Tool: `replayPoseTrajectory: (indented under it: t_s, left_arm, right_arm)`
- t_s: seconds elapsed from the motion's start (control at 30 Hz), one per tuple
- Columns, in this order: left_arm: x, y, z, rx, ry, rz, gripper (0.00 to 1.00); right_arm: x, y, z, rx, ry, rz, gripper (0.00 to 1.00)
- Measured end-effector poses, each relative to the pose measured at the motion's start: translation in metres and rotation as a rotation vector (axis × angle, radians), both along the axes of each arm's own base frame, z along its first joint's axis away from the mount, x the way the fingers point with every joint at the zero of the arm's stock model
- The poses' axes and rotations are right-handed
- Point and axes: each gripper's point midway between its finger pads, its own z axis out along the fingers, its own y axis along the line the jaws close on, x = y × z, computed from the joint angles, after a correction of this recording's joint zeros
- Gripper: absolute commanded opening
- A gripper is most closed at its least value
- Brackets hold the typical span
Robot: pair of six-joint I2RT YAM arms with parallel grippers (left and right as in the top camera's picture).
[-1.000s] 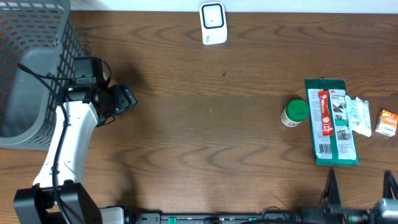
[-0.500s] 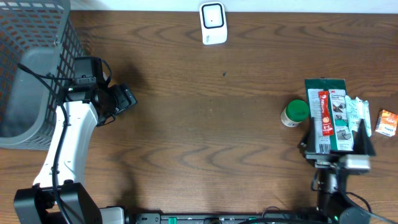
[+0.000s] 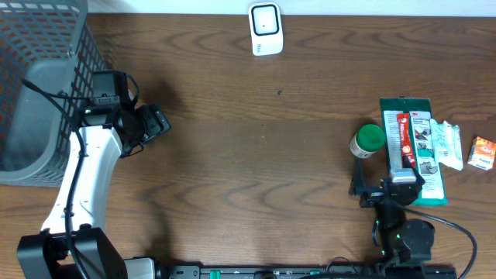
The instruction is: Scan the item barcode
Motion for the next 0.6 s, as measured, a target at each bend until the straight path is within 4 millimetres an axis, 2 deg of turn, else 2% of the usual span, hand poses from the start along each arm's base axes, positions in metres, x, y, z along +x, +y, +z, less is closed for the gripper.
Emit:
replayPoseTrajectory:
  t_s: [0.6]
  left_arm:
    - [0.0001, 0.0001, 0.0000, 0.000, 0.000, 0.000, 0.88]
  right_arm:
    - [0.0000, -0.0019, 0.0000, -0.012, 0.000, -0.010, 0.99]
